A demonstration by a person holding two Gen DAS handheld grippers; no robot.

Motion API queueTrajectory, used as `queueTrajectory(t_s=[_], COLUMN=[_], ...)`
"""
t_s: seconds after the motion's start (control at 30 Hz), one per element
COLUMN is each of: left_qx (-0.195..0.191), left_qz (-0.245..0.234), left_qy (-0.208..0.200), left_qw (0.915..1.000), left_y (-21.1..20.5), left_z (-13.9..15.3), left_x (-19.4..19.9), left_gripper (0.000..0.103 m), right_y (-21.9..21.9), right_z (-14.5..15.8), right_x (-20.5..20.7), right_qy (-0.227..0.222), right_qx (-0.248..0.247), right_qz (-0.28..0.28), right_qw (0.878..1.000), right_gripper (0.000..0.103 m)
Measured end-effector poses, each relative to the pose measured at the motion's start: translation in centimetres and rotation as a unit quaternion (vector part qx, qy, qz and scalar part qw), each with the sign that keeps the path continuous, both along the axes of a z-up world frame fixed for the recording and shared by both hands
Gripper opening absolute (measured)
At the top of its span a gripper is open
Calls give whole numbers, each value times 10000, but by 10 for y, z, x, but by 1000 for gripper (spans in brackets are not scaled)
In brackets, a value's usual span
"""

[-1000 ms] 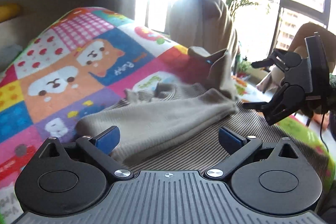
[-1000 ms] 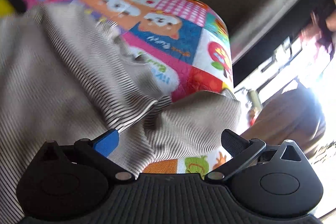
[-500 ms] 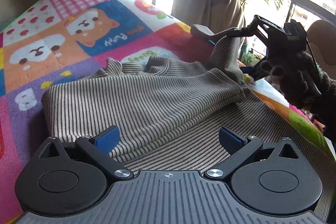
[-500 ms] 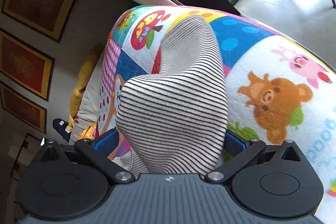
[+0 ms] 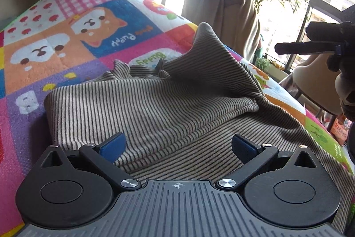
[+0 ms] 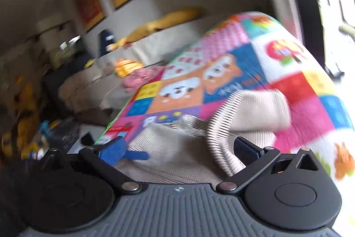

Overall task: Fold clothes
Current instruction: 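Grasp the shirt side edge with the left gripper and fold it inward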

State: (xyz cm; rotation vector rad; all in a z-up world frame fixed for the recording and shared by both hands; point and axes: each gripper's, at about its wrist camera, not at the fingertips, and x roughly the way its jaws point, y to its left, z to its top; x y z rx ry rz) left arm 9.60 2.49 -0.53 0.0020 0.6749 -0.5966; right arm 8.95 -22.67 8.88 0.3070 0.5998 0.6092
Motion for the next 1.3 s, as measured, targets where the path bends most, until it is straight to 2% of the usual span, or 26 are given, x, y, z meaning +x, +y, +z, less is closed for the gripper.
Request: queueTrajectory(t_s=[0.07,0.17,0.23,0.37,0.47,0.5,0.57,0.67,0.77,0.83,0.9,0.97,1.03,1.07,1.17,1.23,1.3], left_qx=[19,36,47,49,57,57,40,26,-16,-62,-164,-416,-878,-1157,-1948,-2081,-2021], left_qz=[5,22,30,31,34,33,27,18,10,10,19,110,371,593,1234,1534,1711], left_qy=[-14,-48,-69,-68,-69,-62,-47,-33,-27,-14,-19,-106,-74,78,509,565,474], left_qw=[10000,10000,10000,10000,10000,10000,10000,10000,10000,10000,9999,9990,9954,9915,9717,9644,9631], left_y=[0,-1,-2,-2,-2,-2,-2,-2,0,1,4,12,24,31,50,53,53], left_z=[0,0,0,0,0,0,0,0,0,1,2,7,14,16,22,23,23], left_x=[-1,-2,-3,-2,-3,-3,-2,-2,-2,-1,-2,-7,-12,-13,-17,-20,-19], left_gripper=[103,103,103,103,103,103,103,103,103,103,103,103,103,103,103,103,103], right_y=[-20,-36,-30,2,47,65,98,93,63,53,54,57,58,59,65,70,78], right_z=[-16,-45,-58,-72,-58,-46,-22,-9,-9,-14,-24,-36,-45,-50,-60,-61,-64], right_x=[25,62,83,115,114,101,75,60,51,35,20,7,-5,-11,-21,-27,-33], right_qy=[639,1332,1333,1221,1267,998,471,292,196,-111,-349,-498,-657,-748,-1090,-1286,-1504], right_qx=[923,2183,2445,2585,2732,2257,1309,814,572,-200,-1120,-1870,-2470,-2745,-3364,-3608,-3891], right_qz=[-251,-527,-626,-822,441,983,1963,1542,604,-28,-358,-498,-505,-511,-628,-579,-505], right_qw=[9934,9653,9584,9547,9525,9641,9706,9843,9963,9997,9925,9798,9655,9573,9333,9219,9074], right_gripper=[103,103,103,103,103,103,103,103,103,103,103,103,103,103,103,103,103])
